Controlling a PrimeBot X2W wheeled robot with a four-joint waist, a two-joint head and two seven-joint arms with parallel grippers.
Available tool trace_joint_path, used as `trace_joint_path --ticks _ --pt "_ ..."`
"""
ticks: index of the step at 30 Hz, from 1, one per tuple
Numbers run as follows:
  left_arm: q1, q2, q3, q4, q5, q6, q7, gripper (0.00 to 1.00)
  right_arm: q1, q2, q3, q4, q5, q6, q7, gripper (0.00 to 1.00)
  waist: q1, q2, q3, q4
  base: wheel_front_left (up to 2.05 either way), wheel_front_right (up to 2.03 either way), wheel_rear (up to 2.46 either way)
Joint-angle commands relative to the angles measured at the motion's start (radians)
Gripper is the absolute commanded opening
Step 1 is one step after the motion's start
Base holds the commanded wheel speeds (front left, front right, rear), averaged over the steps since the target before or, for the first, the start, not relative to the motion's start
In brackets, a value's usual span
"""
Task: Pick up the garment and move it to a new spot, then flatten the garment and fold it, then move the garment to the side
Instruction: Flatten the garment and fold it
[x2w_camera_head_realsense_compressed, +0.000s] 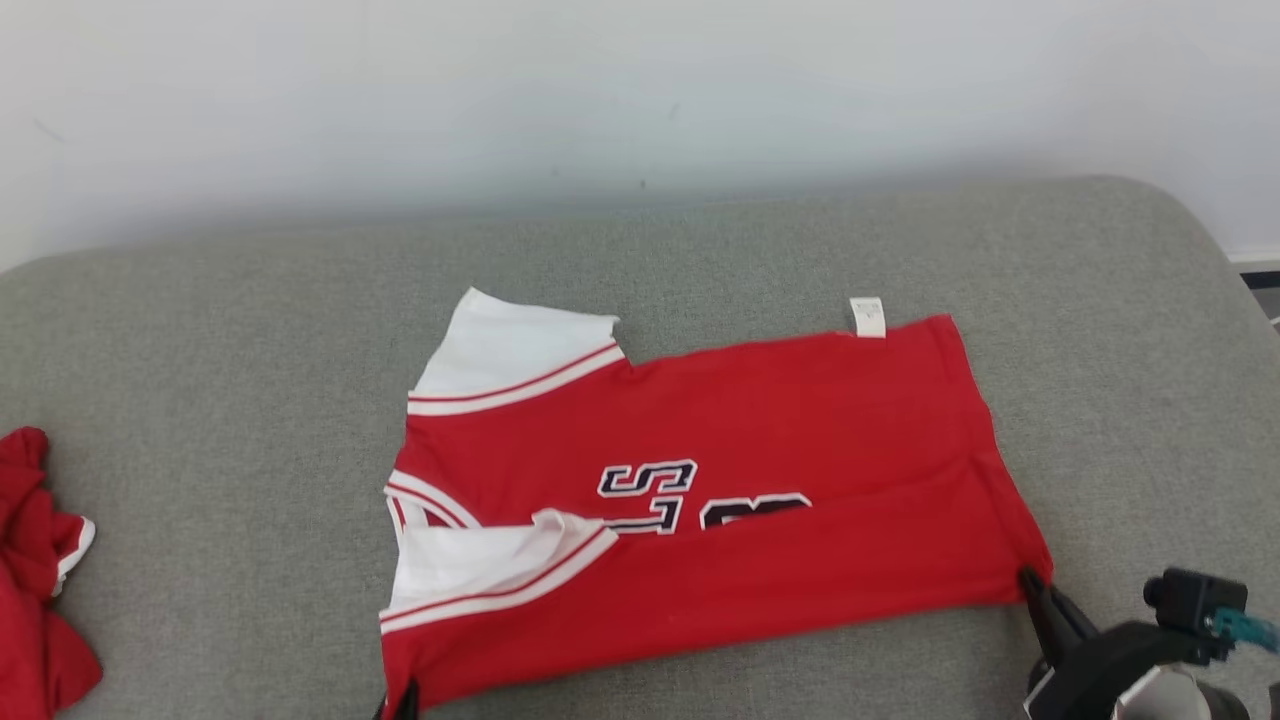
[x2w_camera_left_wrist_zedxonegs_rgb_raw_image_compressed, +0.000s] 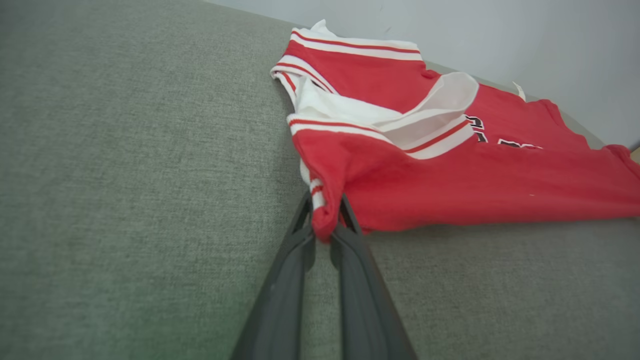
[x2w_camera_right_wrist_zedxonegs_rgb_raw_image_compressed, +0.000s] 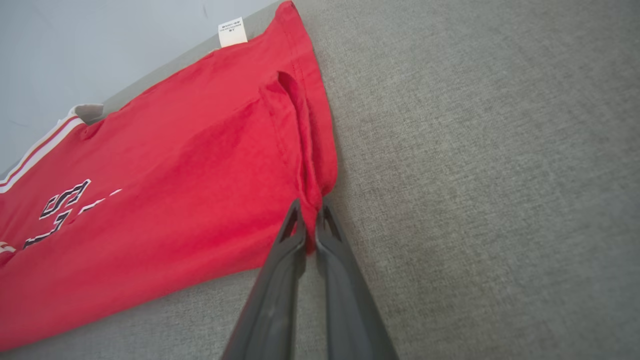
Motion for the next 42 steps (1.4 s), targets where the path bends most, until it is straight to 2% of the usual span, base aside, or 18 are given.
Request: trace_joint_path --ticks 1,7,11,12,13,14,15,21,26,33,37,42 --pt "0.023 0.003 0.0 -0.007 -0.009 0.009 -0.001 0.0 0.024 -0.012 -0.006 -0.007 0.003 -0.001 0.005 0.0 0.0001 0.0001 -0.007 0.002 0.0 0.0 0.0" --pt "0.101 -0.001 -0.027 -0.068 -0.028 0.042 0.008 0.0 0.122 -0.029 -0.065 -0.08 -0.043 -0.001 0.051 0.0 0.0001 0.0001 -0.01 0.002 0.0 0.0 0.0" --pt "0.12 -0.001 -0.035 -0.071 -0.038 0.052 0.007 0.0 0.165 -0.01 -0.119 -0.128 -0.073 -0.001 0.081 0.0 0.0001 0.0001 -0.011 -0.001 0.0 0.0 0.0" --pt "0.12 -0.002 -0.037 -0.069 -0.034 0.058 0.007 0.1 0.172 -0.005 -0.132 -0.134 -0.082 -0.001 0.088 0.0 0.0001 0.0001 -0.012 -0.001 0.0 0.0 0.0" --pt "0.119 -0.001 -0.036 -0.067 -0.035 0.061 0.006 0.66 0.18 0.001 -0.146 -0.14 -0.092 -0.001 0.096 0.23 0.0001 0.0001 -0.013 -0.001 0.0 0.0 0.0" --pt "0.116 -0.002 -0.036 -0.063 -0.037 0.064 0.004 1.0 0.186 0.01 -0.162 -0.146 -0.1 -0.001 0.101 0.55 0.0001 0.0001 -0.015 -0.001 0.0 0.0 0.0" --pt "0.114 -0.002 -0.038 -0.057 -0.032 0.067 0.003 1.0 0.191 0.015 -0.176 -0.153 -0.113 -0.001 0.105 1.0 0.0001 0.0001 -0.017 -0.001 0.0 0.0 0.0" --pt "0.107 -0.003 -0.02 -0.076 -0.031 0.084 -0.002 1.0 0.207 0.058 -0.264 -0.22 -0.199 -0.001 0.094 1.0 0.0001 0.0001 -0.034 0.001 0.0 0.0 0.0" --pt "0.112 -0.004 0.013 -0.178 0.019 0.112 -0.002 1.0 0.222 0.102 -0.32 -0.304 -0.301 -0.001 0.038 1.0 0.0001 0.0001 -0.044 0.003 0.0 0.0 0.0" --pt "0.116 -0.005 0.038 -0.288 0.079 0.164 -0.002 1.0 0.251 0.161 -0.373 -0.395 -0.558 -0.001 -0.033 1.0 0.0001 0.0001 -0.06 0.019 0.0 0.0 0.0" --pt "0.099 -0.005 0.043 -0.287 0.07 0.16 -0.002 1.0 0.272 0.209 -0.4 -0.411 -0.613 -0.001 -0.032 1.0 0.0001 0.0001 -0.06 0.019 0.0 0.0 0.0" --pt "0.048 0.005 0.056 -0.286 0.076 0.135 -0.002 1.0 0.26 0.227 -0.408 -0.424 -0.636 -0.001 -0.02 1.0 0.0001 0.0001 -0.043 0.004 0.0 0.0 0.0"
